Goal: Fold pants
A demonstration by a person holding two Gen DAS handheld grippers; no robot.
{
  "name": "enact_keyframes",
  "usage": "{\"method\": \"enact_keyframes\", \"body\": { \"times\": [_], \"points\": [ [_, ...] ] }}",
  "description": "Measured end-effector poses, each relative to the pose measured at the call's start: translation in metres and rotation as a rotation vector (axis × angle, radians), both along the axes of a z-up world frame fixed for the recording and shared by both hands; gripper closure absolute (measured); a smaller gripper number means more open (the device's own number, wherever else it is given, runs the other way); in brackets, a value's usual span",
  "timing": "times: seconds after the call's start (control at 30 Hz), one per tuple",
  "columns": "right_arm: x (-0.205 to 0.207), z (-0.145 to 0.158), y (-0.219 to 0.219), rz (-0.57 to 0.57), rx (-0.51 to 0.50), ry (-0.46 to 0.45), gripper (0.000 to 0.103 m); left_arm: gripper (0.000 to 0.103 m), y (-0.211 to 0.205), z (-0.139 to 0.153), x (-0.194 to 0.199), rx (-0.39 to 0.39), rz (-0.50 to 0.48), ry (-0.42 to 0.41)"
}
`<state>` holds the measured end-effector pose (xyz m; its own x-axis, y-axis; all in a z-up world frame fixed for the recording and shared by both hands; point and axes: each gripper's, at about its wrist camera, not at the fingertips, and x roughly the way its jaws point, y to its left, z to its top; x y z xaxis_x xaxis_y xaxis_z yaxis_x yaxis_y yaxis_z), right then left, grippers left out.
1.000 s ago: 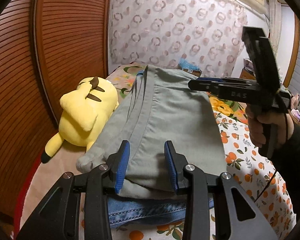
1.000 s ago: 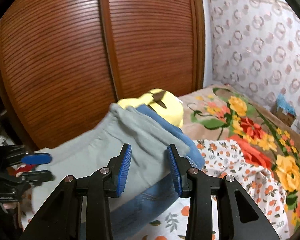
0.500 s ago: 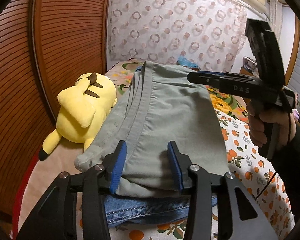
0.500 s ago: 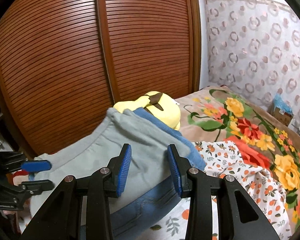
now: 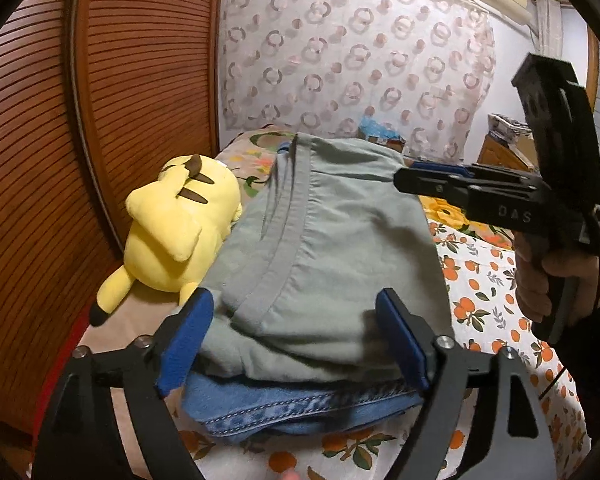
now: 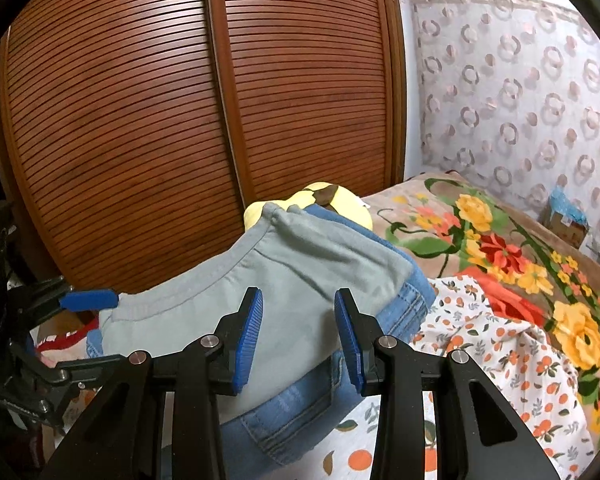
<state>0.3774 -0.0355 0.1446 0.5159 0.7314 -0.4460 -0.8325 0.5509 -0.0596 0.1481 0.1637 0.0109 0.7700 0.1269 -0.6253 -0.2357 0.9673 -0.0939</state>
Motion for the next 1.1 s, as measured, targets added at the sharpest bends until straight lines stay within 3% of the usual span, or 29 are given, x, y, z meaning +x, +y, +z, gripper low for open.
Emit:
{"method": "enact_keyframes", "body": {
  "times": [0.47,0.53,0.8,0.93,1.1],
  "points": [
    [-0.016,-0.001,-0.001,-0.017,0.003,0.0,0.064,0.017,0.001,0.005,-0.014,0.01,0.015,-0.008],
    [-0.021,-0.001,-0.003,-0.025,0.006,0.0,0.051,0.017,0.0,0.007,-0.017,0.024,0.015,-0.011],
    [-0.042,-0.002,-0.013,-0.066,0.027,-0.025,0.016,0.017,-0.007,0.015,-0.029,0.037,0.001,-0.03],
    [-0.049,-0.004,-0.014,-0.085,0.022,-0.021,0.007,0.017,-0.009,0.019,-0.035,0.038,0.004,-0.038],
    [-0.06,-0.004,-0.014,-0.108,0.017,-0.029,0.002,0.017,-0.01,0.021,-0.042,0.032,0.01,-0.041]
  ]
}}
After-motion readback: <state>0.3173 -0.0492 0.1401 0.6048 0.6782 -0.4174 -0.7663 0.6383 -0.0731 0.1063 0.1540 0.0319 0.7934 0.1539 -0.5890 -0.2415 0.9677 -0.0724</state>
